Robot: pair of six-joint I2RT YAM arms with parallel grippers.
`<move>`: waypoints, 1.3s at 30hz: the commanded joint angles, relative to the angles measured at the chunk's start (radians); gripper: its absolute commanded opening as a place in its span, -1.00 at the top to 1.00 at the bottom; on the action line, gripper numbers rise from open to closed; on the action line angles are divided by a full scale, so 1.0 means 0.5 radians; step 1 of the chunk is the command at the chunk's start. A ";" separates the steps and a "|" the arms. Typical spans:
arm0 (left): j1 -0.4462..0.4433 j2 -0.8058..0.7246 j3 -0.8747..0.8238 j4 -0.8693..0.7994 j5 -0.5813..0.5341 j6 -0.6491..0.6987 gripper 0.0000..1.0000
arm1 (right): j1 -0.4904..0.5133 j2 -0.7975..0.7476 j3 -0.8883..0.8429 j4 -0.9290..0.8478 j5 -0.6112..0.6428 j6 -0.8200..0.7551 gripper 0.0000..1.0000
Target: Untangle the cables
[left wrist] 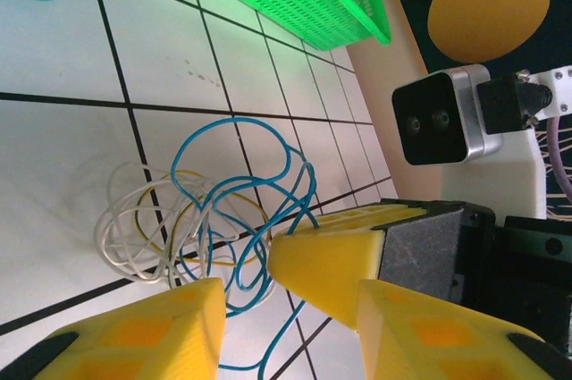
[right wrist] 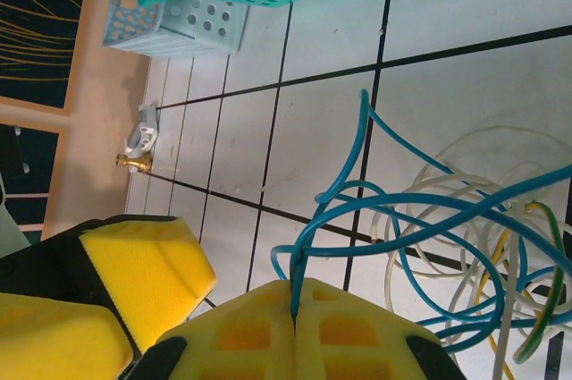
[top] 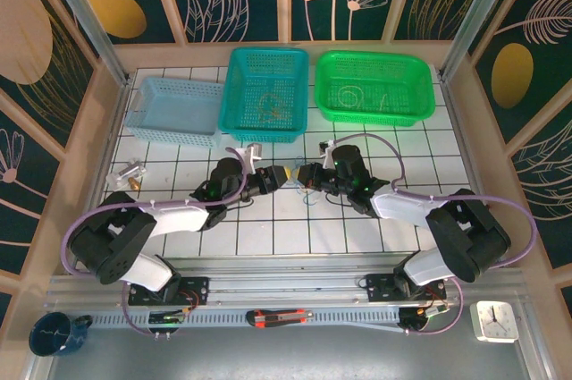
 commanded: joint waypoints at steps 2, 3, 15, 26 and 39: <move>-0.022 -0.022 -0.030 0.114 -0.019 -0.040 0.14 | -0.014 -0.060 -0.024 0.075 0.001 0.020 1.00; -0.025 -0.017 -0.026 0.120 -0.019 -0.044 0.14 | -0.014 -0.060 -0.023 0.076 0.001 0.022 1.00; -0.059 0.085 0.022 0.154 -0.006 -0.041 0.35 | -0.014 -0.089 -0.026 0.072 0.000 0.029 1.00; -0.062 0.143 0.089 0.146 -0.026 -0.027 1.00 | -0.015 -0.108 -0.045 0.067 0.006 0.034 1.00; -0.063 -0.198 0.322 -0.378 -0.111 0.159 1.00 | -0.099 -0.334 -0.146 -0.061 0.155 -0.105 0.13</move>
